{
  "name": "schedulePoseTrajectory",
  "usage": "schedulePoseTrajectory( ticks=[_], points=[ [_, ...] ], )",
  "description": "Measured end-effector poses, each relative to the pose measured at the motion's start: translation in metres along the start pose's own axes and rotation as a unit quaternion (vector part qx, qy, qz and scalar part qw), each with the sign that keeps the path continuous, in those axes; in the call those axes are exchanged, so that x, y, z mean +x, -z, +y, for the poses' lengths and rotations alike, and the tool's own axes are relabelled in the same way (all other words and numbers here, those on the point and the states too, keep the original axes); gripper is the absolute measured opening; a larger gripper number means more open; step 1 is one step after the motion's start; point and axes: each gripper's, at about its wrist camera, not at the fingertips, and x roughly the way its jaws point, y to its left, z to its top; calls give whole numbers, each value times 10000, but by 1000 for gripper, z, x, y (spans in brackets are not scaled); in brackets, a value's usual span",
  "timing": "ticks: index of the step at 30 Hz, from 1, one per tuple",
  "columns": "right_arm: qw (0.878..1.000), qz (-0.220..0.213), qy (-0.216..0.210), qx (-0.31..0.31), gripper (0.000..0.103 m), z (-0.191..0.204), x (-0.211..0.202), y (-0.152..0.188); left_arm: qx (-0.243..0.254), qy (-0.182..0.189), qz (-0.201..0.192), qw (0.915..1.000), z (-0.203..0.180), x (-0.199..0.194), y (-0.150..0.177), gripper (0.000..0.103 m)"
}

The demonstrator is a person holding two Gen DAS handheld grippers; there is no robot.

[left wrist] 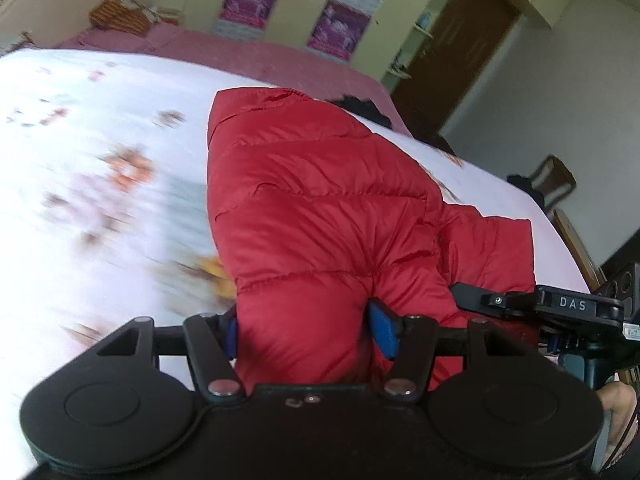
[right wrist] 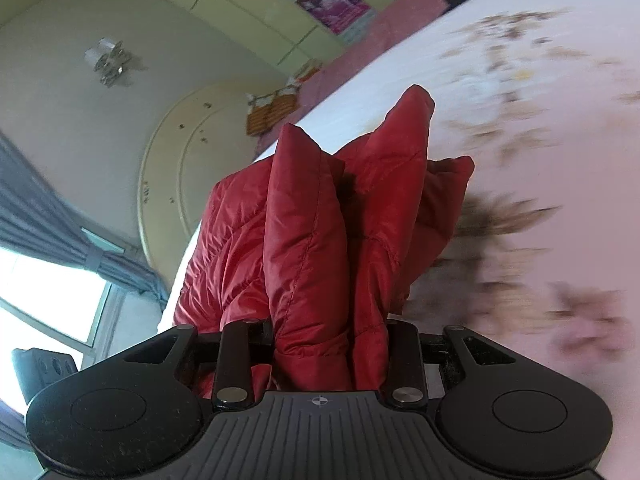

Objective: Fold large clothes

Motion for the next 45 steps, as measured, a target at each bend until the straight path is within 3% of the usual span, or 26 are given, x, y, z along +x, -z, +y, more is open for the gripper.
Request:
schedulePoseTrajectory(
  ticks=[10, 16, 21, 23, 25, 30, 37, 42, 45],
  points=[
    [9998, -81, 93, 169, 33, 96, 146, 33, 68, -96, -42, 9999, 157, -35, -52, 59],
    [9997, 26, 47, 246, 33, 121, 220, 35, 90, -367, -174, 9991, 219, -34, -76, 59],
    [9997, 160, -23, 187, 33, 124, 264, 32, 79, -603, -303, 9977, 249, -29, -80, 59],
    [9996, 190, 52, 204, 33, 122, 274, 32, 149, -671, -242, 9973, 258, -25, -77, 61],
    [9995, 192, 127, 226, 44, 118, 278, 32, 139, -689, -206, 9973, 268, -20, -72, 67],
    [9990, 110, 411, 112, 53, 113, 267, 29, 410, -761, -282, 9959, 266, -21, -69, 71],
    [9926, -400, 1072, -407, 54, 137, 237, 30, 573, -810, -470, 9940, 271, -46, -67, 68],
    [9797, -961, 1367, -1104, 54, 187, 228, 33, 640, -648, -780, 9928, 269, -69, -72, 68],
    [9713, -1048, 1430, -1585, 54, 213, 234, 37, 768, -636, -854, 9913, 262, -68, -77, 68]
  ],
)
